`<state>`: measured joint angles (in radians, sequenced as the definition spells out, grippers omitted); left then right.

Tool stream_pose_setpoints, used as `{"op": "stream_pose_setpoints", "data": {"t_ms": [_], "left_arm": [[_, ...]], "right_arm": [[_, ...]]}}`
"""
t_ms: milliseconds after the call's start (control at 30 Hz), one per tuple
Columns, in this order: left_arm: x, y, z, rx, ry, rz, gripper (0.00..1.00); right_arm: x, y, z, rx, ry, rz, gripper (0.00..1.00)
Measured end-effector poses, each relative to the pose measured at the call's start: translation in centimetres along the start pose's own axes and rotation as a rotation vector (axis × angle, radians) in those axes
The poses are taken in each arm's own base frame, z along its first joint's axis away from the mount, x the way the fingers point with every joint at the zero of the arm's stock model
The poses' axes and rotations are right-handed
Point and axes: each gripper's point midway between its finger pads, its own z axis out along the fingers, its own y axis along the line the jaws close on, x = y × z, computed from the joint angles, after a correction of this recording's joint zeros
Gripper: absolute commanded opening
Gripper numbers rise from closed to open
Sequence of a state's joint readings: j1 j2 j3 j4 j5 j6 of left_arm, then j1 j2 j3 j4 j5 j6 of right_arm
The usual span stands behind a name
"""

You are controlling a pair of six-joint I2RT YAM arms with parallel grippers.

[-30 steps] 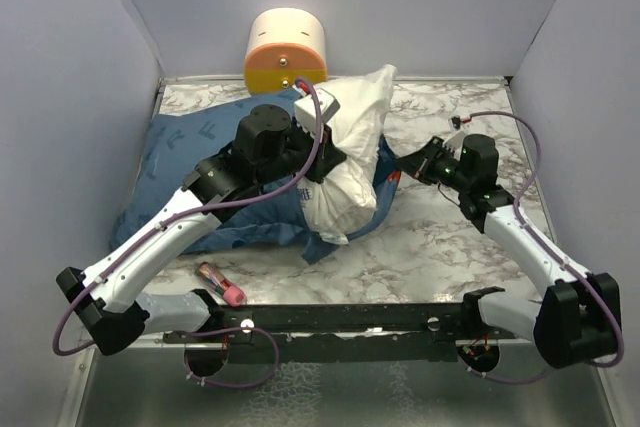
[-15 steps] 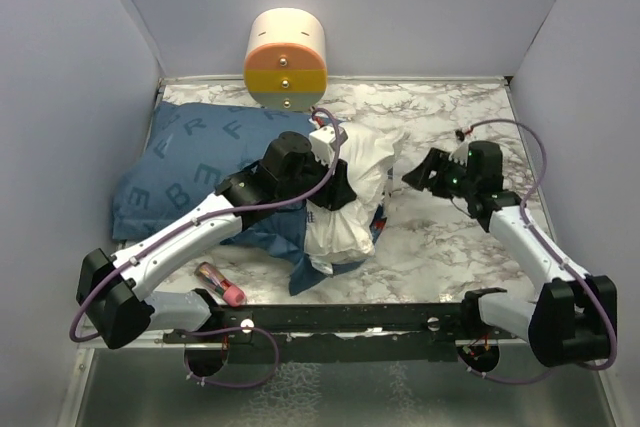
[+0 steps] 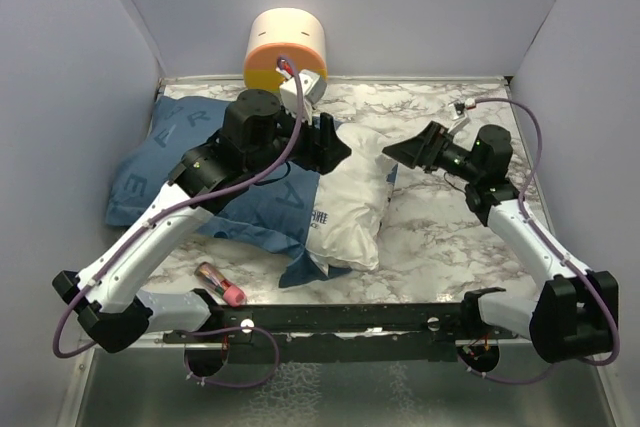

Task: Put the pillow into the pillowcase
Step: Stuff the pillow into the pillowcase.

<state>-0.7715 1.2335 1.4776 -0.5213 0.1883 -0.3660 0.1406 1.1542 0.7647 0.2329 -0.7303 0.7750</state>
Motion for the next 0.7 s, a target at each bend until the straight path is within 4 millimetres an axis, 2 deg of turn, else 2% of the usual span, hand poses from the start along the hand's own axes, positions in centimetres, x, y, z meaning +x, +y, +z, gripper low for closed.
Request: {"op": "stream_pose_setpoints", "data": {"t_ms": [133,233,300,400,500,600,633,700], "left_arm": [[-1.8,1.8,-1.2,-0.143,-0.009,0.005,0.47],[-1.6,4.2,0.0,-0.272,0.053,0.018,0.46],[-0.3,5.9,1.5,-0.34,0.115,0.028,0.46],[3.2,8.7,3.7,-0.441,0.257,0.057,0.49],[5.5,10.4,4.6,-0.501,0.349,0.088,0.52],[6.2,11.0,4.9,-0.538,0.388,0.119,0.52],[5.9,11.0,4.8,-0.562,0.389,0.143,0.52],[5.5,11.1,4.6,-0.598,0.395,0.187,0.52]], "right_arm": [[2.8,-0.8,0.8,-0.002,0.079,0.087,0.88],[4.4,-0.5,1.8,-0.016,0.132,0.112,0.88],[5.5,0.0,2.4,-0.032,0.168,0.118,0.88],[6.6,0.9,3.3,-0.05,0.205,0.122,0.87],[6.8,0.9,4.0,-0.041,0.217,0.121,0.87],[6.8,0.4,4.6,-0.011,0.226,0.119,0.83],[6.8,0.2,4.8,-0.002,0.227,0.119,0.79],[6.9,-0.4,5.0,0.031,0.234,0.119,0.66]]}}
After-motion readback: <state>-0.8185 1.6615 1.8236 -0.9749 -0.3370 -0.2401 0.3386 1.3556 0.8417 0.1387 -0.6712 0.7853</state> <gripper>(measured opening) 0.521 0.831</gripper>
